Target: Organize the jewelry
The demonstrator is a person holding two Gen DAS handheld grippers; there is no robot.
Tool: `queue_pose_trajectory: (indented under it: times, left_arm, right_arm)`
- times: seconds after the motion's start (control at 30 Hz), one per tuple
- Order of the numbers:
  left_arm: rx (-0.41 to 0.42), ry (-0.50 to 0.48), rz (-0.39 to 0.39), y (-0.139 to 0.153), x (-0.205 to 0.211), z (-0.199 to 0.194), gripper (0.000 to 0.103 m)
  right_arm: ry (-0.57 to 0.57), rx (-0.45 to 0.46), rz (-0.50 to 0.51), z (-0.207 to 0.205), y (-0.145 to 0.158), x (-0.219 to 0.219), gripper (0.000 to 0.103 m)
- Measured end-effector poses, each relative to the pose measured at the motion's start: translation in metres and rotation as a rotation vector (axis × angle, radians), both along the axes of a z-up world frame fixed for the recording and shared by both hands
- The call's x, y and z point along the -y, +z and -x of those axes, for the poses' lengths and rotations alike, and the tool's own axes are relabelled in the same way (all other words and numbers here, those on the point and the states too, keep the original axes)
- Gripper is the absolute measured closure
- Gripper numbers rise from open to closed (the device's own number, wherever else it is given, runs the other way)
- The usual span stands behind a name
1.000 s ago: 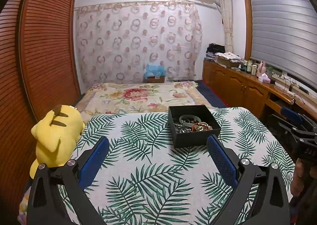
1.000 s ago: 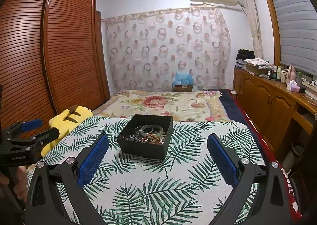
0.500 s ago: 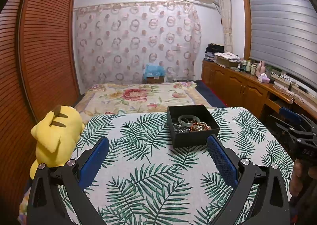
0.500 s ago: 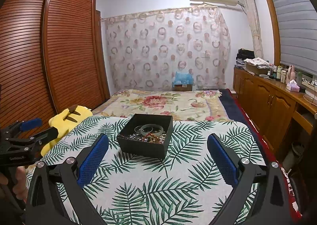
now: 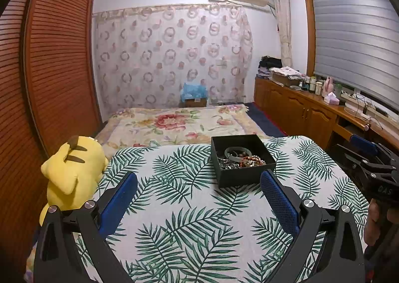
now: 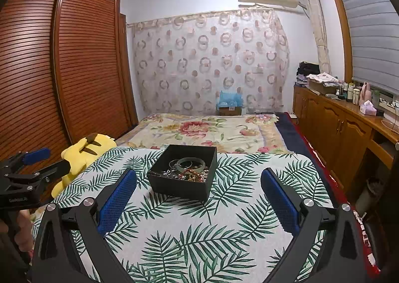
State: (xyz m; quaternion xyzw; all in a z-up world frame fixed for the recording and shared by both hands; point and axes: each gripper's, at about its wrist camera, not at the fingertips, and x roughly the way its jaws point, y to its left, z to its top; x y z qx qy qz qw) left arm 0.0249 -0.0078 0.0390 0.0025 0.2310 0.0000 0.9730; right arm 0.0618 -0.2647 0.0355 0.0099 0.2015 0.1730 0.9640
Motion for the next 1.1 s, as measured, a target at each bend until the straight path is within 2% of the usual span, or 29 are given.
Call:
queue_pose_trajectory:
  times: [1.1]
  left_arm:
    - [0.002, 0.001, 0.001, 0.0005, -0.0023, 0.0017, 0.008]
  right_arm:
    - [0.004, 0.001, -0.004, 0.0003, 0.0001, -0.0027, 0.003]
